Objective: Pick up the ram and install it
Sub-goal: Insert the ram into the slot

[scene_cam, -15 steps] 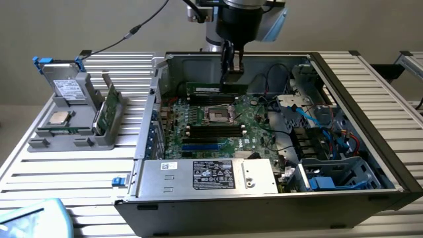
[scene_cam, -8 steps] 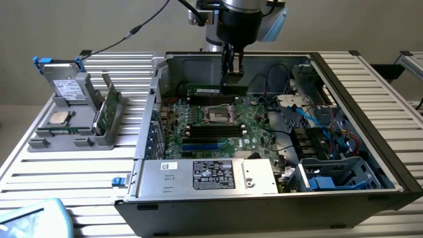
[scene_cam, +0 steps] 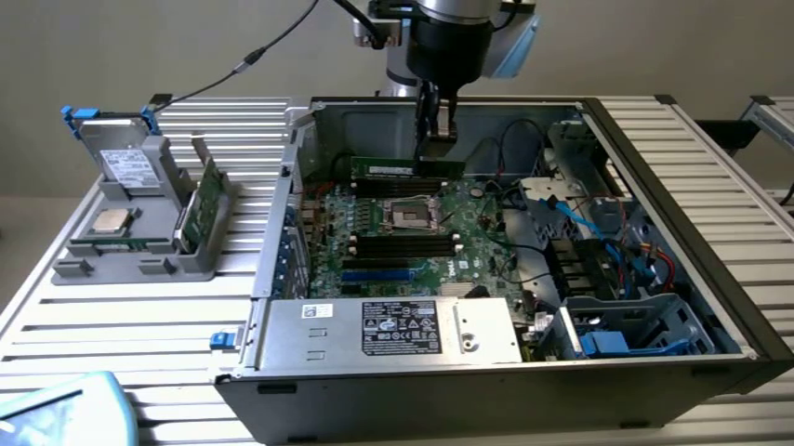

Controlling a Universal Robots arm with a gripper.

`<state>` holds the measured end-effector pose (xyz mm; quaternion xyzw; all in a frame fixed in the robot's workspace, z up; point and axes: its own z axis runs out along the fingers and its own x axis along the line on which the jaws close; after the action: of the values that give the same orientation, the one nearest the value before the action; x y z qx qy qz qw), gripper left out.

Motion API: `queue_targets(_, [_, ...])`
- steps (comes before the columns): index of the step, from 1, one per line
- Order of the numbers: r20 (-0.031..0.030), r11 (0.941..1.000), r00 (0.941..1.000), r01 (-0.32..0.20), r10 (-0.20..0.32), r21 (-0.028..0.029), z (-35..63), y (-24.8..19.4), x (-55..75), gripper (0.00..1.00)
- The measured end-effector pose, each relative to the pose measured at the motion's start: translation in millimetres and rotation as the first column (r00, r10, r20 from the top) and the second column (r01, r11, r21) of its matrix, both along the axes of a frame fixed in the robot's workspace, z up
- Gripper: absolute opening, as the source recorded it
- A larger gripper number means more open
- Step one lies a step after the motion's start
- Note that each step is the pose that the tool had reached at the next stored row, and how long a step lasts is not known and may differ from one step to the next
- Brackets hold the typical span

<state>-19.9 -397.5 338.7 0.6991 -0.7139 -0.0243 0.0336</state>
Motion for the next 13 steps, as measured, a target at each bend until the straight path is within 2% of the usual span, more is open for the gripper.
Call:
queue_targets(6, [0.0000,1.0000,1.0000,0.000,0.000,-0.0001,0.0,0.0,0.0,0.14])
queue_targets(13, [0.0001,1.0000,1.0000,-0.007,0.007,0.0000,-12.2,0.4,0.0,0.14])
